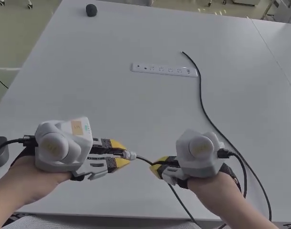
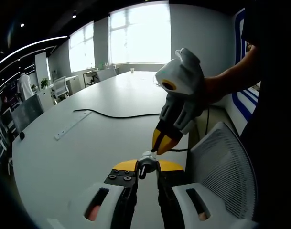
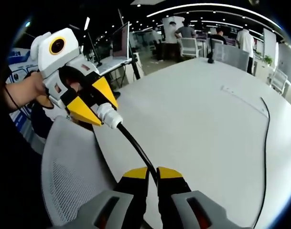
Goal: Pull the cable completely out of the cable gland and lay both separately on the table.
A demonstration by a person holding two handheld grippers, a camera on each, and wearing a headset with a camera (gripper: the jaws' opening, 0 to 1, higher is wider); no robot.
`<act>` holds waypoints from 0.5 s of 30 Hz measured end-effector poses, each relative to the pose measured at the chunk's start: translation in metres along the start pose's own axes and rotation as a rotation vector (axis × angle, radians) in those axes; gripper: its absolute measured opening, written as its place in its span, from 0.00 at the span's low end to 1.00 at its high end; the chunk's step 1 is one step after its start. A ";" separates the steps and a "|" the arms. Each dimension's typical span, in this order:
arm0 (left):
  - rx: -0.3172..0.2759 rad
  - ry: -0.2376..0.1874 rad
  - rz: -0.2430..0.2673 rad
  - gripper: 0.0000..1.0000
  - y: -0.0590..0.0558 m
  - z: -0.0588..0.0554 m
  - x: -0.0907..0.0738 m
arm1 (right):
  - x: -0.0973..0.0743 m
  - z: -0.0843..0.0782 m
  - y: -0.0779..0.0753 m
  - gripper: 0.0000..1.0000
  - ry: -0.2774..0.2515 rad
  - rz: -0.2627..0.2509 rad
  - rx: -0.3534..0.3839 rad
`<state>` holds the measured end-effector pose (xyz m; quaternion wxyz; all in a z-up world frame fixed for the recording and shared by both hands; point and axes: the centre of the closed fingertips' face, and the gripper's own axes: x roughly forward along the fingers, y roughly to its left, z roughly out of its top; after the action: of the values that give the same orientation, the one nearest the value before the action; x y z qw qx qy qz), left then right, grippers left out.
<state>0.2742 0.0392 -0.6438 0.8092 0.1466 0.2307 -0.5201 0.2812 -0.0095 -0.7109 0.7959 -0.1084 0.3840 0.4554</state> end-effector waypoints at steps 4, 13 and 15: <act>0.001 -0.002 0.002 0.15 0.000 0.000 0.000 | 0.000 0.000 0.001 0.02 0.000 -0.003 -0.034; 0.000 -0.006 0.007 0.15 0.001 0.000 -0.001 | -0.003 0.006 0.006 0.11 -0.006 -0.014 -0.088; -0.001 -0.004 0.009 0.15 0.001 0.000 -0.001 | -0.006 0.014 0.008 0.14 -0.029 -0.016 -0.104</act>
<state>0.2748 0.0407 -0.6436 0.8121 0.1463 0.2284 -0.5166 0.2803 -0.0017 -0.6956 0.7982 -0.1462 0.3476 0.4699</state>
